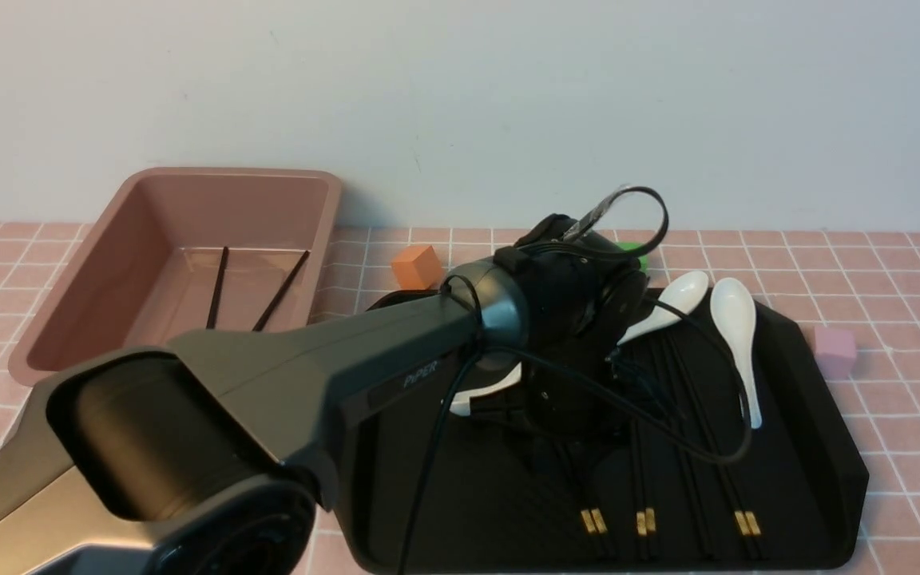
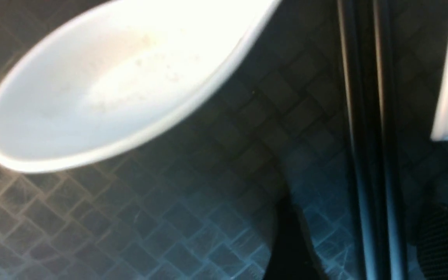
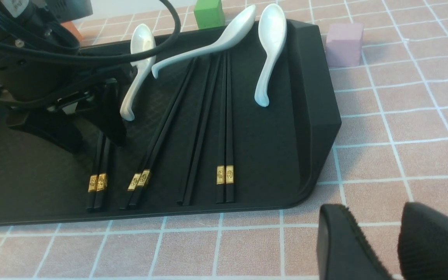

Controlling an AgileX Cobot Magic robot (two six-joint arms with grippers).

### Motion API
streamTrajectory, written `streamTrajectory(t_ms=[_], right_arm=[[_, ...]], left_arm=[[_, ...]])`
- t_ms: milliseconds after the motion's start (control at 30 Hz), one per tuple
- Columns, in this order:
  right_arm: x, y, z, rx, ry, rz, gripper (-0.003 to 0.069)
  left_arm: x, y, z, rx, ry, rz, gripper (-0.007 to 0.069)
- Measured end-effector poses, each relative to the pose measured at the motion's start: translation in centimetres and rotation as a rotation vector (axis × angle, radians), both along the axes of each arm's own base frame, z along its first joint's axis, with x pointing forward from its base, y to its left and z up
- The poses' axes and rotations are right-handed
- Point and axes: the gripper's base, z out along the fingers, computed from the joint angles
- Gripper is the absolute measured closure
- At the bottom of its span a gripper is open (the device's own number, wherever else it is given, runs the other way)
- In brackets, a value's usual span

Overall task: On pink tablecloth take chopsticks from black tray and put them in box.
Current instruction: 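Reach over to the black tray and grasp a pair of chopsticks with the left gripper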

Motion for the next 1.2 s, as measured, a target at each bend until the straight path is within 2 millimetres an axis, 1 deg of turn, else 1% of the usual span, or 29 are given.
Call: streamTrajectory(t_ms=[67, 200, 300, 333, 367, 400, 467, 733, 1000, 1133, 1200], right_arm=[[0.0, 0.0, 0.0, 0.0, 0.0, 0.0, 0.0419], [0.0, 0.0, 0.0, 0.0, 0.0, 0.0, 0.0419], [0.0, 0.0, 0.0, 0.0, 0.0, 0.0, 0.0419], [0.0, 0.0, 0.0, 0.0, 0.0, 0.0, 0.0419], [0.0, 0.0, 0.0, 0.0, 0.0, 0.0, 0.0419], [0.0, 0.0, 0.0, 0.0, 0.0, 0.0, 0.0419], [0.0, 0.0, 0.0, 0.0, 0.0, 0.0, 0.0419], [0.0, 0.0, 0.0, 0.0, 0.0, 0.0, 0.0419], [0.0, 0.0, 0.0, 0.0, 0.0, 0.0, 0.0419], [0.0, 0.0, 0.0, 0.0, 0.0, 0.0, 0.0419], [0.0, 0.0, 0.0, 0.0, 0.0, 0.0, 0.0419]], left_arm=[[0.0, 0.0, -0.1, 0.006, 0.005, -0.01, 0.0204], [-0.3, 0.2, -0.3, 0.042, 0.033, -0.04, 0.0291], [-0.3, 0.3, -0.3, 0.049, 0.037, -0.04, 0.0375], [-0.3, 0.3, -0.3, 0.049, 0.037, -0.04, 0.0375], [-0.3, 0.3, -0.3, 0.053, 0.038, -0.041, 0.0407], [-0.3, 0.3, -0.3, 0.058, 0.041, -0.042, 0.0455], [-0.4, 0.4, -0.3, 0.068, 0.04, -0.044, 0.0511], [-0.4, 0.9, -0.3, 0.137, 0.039, -0.053, 0.0513], [-0.4, 1.1, -0.1, 0.173, 0.036, -0.124, 0.0513], [-0.5, 1.3, 0.7, 0.179, 0.026, -0.167, 0.0513], [-0.6, 1.4, 2.1, 0.17, 0.001, -0.198, 0.0513]])
